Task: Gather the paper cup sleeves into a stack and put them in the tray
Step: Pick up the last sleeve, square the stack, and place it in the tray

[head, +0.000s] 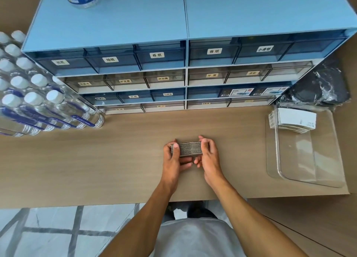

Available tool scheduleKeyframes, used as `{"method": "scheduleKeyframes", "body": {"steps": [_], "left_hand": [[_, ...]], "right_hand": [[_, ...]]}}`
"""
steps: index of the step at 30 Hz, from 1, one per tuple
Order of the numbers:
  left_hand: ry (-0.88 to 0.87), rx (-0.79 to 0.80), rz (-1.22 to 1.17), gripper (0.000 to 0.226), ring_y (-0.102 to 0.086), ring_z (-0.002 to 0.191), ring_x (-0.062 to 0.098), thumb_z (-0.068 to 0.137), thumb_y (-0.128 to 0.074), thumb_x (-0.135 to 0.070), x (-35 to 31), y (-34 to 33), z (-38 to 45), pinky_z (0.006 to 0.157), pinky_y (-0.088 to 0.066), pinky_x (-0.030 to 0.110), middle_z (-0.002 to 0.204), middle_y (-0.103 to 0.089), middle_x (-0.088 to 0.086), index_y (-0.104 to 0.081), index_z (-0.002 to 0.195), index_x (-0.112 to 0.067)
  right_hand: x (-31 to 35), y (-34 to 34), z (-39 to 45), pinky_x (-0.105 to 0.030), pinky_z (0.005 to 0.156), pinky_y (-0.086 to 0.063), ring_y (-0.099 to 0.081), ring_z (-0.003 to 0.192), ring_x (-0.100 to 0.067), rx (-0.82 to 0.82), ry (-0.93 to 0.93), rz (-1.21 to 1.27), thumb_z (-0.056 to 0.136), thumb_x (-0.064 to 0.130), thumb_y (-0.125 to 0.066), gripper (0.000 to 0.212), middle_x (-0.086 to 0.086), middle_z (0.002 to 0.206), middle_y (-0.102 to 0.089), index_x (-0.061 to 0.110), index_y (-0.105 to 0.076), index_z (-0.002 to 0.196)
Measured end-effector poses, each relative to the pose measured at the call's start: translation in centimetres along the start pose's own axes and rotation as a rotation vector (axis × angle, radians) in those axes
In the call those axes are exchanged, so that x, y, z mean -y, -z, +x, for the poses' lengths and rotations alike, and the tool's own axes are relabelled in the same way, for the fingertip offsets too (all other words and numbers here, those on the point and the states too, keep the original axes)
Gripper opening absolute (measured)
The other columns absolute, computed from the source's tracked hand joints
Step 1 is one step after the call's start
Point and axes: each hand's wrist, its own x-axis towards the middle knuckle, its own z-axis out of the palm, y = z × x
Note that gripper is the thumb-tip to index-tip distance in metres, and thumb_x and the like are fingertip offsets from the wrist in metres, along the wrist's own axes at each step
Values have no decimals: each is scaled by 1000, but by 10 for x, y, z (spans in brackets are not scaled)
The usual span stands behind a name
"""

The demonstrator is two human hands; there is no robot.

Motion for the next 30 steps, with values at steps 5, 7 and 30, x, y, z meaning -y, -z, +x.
{"method": "scheduleKeyframes", "body": {"steps": [5,7,30], "left_hand": [[-24,-16,-9,36,-76,83,31,100,-40,-52,-5,-1,4,61,-61,33,115,-69,16,-52,120,-24],[-43,-27,2,34,-76,78,29,101,-39,-51,-4,-4,4,59,-61,32,111,-70,16,-54,117,-25],[-148,-127,144,32,-60,48,10,105,-28,-45,-1,-9,6,39,-44,23,86,-66,4,-53,106,-26]], "right_hand": [[1,2,3,-20,32,-35,-50,38,-10,22,15,-26,102,38,-44,22,1,77,-68,25,-62,96],[0,1,4,-20,32,-35,-50,38,-10,16,15,-30,102,38,-44,23,1,75,-67,26,-63,97],[-6,-2,6,-20,33,-36,-47,35,-11,-55,32,-76,95,40,-48,21,-2,77,-65,31,-63,83]]}}
